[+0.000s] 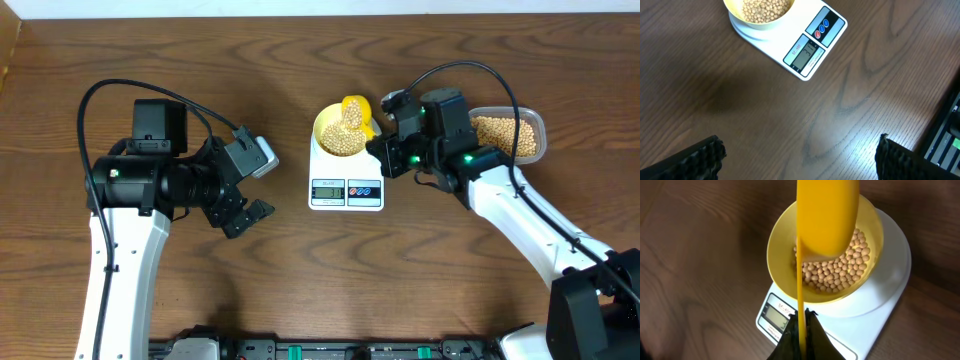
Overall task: Scoop item into bowl and weigh 50g on scale
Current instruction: 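Tip the scoop to pour soybeans into the yellow bowl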
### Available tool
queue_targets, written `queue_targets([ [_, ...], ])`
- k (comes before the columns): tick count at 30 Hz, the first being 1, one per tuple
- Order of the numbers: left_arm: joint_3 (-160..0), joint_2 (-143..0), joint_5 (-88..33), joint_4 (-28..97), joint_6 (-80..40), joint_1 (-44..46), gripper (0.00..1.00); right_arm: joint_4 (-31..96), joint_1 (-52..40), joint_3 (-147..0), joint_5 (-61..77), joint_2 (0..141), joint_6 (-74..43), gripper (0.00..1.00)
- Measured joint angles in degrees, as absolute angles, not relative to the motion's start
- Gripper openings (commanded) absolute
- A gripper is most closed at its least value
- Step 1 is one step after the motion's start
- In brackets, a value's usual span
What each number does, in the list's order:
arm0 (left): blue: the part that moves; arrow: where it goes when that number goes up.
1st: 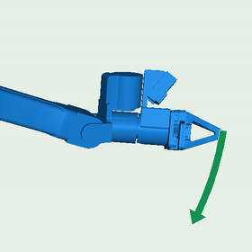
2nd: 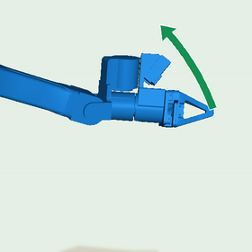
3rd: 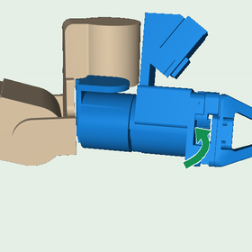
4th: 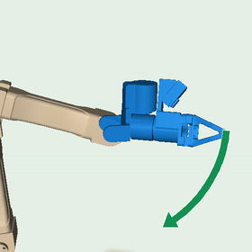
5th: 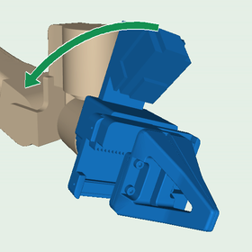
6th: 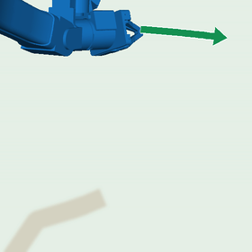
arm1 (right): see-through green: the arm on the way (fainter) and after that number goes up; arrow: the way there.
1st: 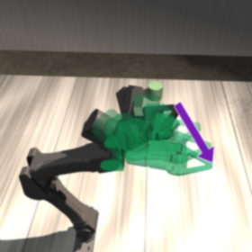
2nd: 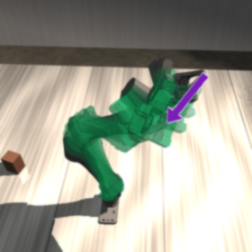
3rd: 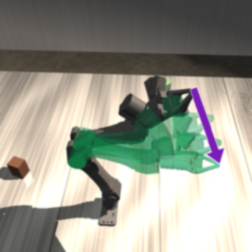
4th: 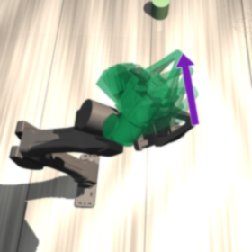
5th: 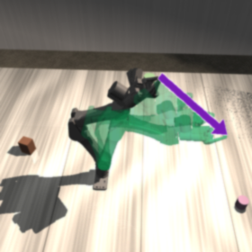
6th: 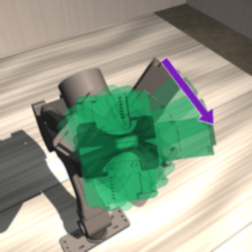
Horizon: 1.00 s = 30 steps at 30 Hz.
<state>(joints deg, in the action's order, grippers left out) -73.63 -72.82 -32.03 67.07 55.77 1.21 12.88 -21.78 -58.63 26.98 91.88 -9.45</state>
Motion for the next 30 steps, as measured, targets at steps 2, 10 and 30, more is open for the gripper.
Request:
queue_targets([
  [2, -73.6, -72.8, -32.0, 67.1, 55.7, 1.2, 0.98, 13.0, -22.1, -58.6, 26.0, 91.9, -8.9, 0.01],
  [10, -73.6, -72.8, -32.0, 67.1, 55.8, 1.2, 0.98, 13.0, -22.3, -58.6, 24.1, 91.9, -7.9, 0.01],
  [30, -73.6, -72.8, -32.0, 67.1, 55.8, 1.2, 0.98, 11.3, -23.1, -58.6, 21.9, 91.9, -4.6, 0.01],
])
